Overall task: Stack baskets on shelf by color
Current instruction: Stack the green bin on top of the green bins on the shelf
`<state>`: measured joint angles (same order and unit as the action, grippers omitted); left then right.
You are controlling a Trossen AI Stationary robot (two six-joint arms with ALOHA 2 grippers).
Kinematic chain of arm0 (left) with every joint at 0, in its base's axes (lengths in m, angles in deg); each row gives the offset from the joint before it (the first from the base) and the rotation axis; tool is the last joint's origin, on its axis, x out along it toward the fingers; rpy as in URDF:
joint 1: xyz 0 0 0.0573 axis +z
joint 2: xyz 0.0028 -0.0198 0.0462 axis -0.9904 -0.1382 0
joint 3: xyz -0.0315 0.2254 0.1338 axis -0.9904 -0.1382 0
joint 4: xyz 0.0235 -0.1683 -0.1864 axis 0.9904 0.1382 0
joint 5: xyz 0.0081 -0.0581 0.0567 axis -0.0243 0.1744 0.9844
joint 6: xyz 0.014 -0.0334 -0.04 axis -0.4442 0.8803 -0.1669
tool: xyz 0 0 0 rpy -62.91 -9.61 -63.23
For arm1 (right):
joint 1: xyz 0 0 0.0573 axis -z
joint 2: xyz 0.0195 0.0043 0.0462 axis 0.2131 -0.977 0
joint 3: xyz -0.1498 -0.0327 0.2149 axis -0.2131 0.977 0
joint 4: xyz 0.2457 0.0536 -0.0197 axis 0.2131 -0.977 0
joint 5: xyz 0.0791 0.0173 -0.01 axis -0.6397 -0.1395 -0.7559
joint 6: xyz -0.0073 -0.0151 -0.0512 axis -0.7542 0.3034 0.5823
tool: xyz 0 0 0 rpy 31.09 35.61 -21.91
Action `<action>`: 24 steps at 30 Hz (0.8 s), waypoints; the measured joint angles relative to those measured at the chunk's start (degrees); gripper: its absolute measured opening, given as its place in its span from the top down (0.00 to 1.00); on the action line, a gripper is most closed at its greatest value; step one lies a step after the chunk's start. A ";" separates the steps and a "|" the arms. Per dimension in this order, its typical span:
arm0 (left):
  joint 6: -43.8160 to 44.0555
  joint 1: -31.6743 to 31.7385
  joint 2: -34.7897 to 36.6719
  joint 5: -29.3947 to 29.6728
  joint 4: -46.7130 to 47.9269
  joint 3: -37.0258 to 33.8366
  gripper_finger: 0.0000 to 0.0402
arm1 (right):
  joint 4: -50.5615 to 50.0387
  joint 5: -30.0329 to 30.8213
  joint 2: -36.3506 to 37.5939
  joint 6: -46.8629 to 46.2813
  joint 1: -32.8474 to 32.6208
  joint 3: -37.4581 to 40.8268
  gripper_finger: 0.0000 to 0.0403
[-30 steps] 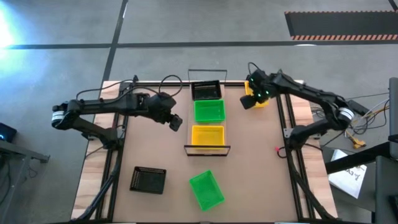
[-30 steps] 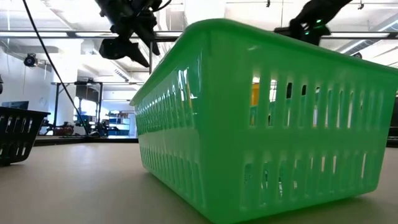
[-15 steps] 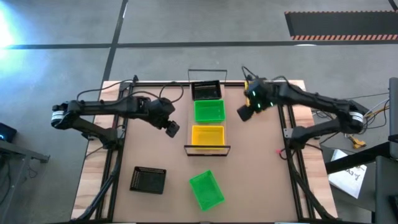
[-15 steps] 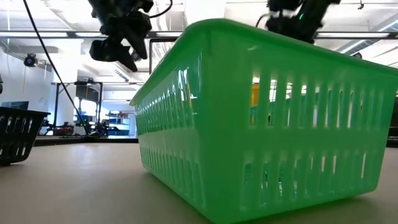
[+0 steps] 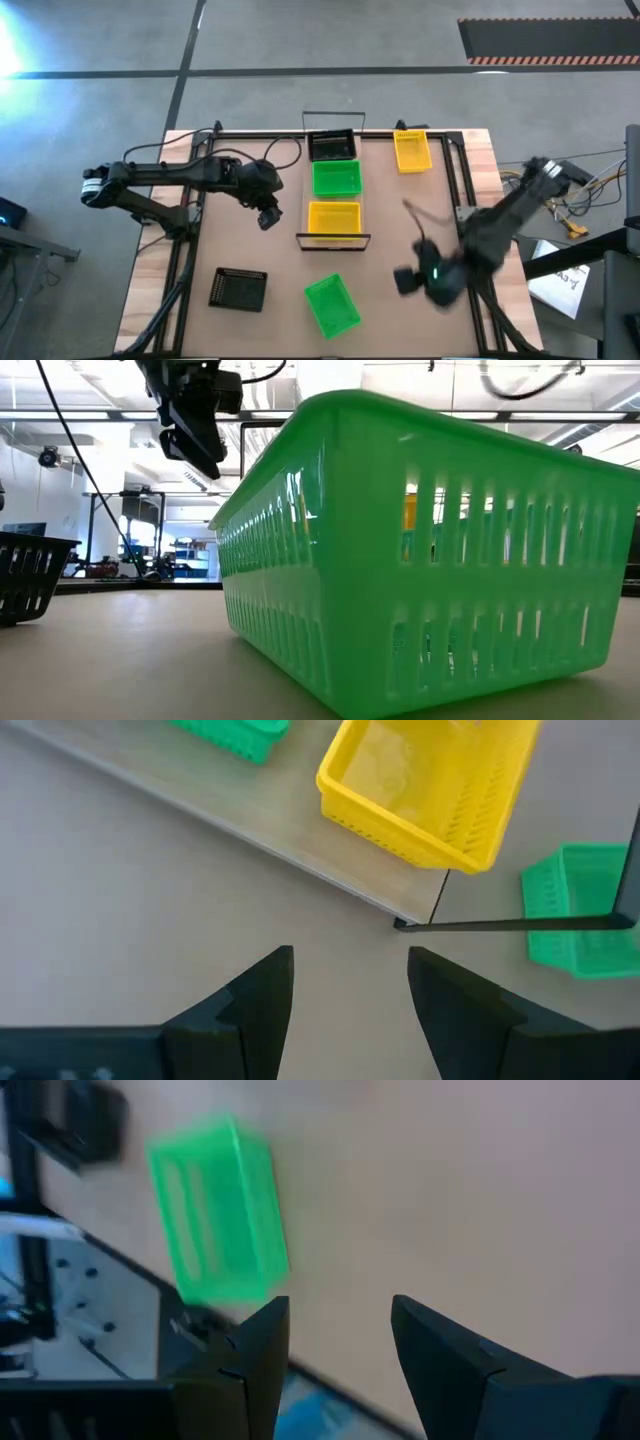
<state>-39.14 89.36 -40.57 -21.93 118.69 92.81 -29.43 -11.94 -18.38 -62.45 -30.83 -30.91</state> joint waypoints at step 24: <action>-4.64 -2.05 8.32 -8.59 0.32 -9.02 0.55 | -14.08 -5.86 -43.84 13.19 11.60 -41.00 0.43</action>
<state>-43.78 87.32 -32.26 -30.52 119.01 83.79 -43.51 -17.80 -62.22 -49.26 -19.23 -71.91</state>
